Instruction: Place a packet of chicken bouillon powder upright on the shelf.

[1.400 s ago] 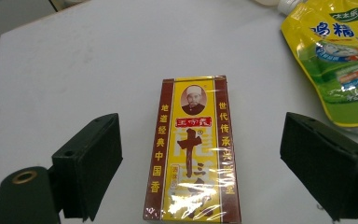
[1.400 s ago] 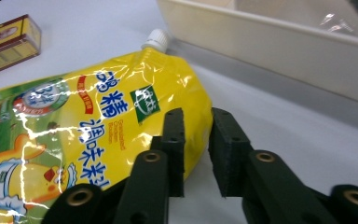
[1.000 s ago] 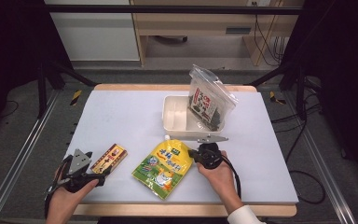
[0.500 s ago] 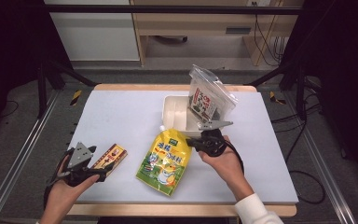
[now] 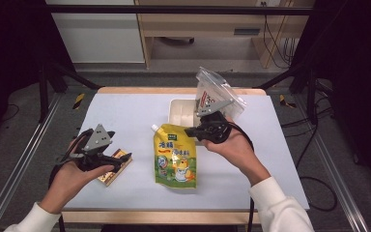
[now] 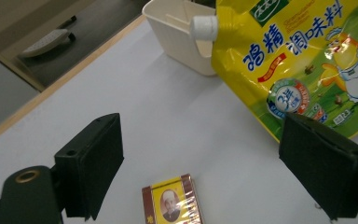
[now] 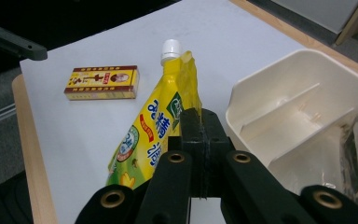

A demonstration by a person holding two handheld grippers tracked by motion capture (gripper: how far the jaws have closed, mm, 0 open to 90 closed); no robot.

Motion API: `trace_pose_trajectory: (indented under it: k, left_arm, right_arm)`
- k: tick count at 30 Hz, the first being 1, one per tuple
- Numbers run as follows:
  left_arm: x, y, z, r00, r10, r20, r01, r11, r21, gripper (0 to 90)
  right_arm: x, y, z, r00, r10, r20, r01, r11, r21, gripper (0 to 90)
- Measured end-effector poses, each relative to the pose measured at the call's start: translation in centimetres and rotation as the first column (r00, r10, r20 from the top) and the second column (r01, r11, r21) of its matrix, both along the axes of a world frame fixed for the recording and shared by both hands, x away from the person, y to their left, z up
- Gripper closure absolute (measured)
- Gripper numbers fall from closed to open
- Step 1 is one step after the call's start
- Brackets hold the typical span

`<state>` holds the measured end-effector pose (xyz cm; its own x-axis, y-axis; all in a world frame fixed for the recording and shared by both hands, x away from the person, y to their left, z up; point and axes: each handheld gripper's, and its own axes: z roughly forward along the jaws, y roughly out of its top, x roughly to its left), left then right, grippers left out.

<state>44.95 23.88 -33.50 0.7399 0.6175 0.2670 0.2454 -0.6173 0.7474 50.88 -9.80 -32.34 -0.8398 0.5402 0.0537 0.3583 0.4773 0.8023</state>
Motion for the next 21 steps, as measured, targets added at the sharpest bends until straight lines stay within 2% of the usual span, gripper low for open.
trace_pose_trajectory:
  k: [4, 9, 14, 21]
  left_arm:
    - [0.3, -1.2, 1.6, 0.9993, -0.035, 0.014, 0.035, 0.9988, 0.035, 13.7]
    - [0.6, -1.9, 2.7, 0.9979, -0.059, 0.027, 0.057, 0.9974, 0.044, 15.6]
    - [1.1, -2.4, 4.0, 0.9973, -0.066, 0.033, 0.065, 0.9975, 0.029, 19.2]
    - [1.5, -2.7, 4.7, 0.9959, -0.084, 0.032, 0.083, 0.996, 0.033, 21.8]
  right_arm:
    - [-0.1, 0.7, 1.6, 0.999, 0.033, 0.029, -0.032, 0.999, -0.026, 90.0]
    - [-0.3, 1.1, 2.5, 0.9978, 0.047, 0.046, -0.045, 0.998, -0.046, 90.0]
    - [-0.4, 2.0, 3.6, 0.9939, 0.076, 0.08, -0.069, 0.994, -0.089, 90.0]
    - [-0.4, 3.0, 4.1, 0.9909, 0.104, 0.086, -0.096, 0.991, -0.095, 90.0]
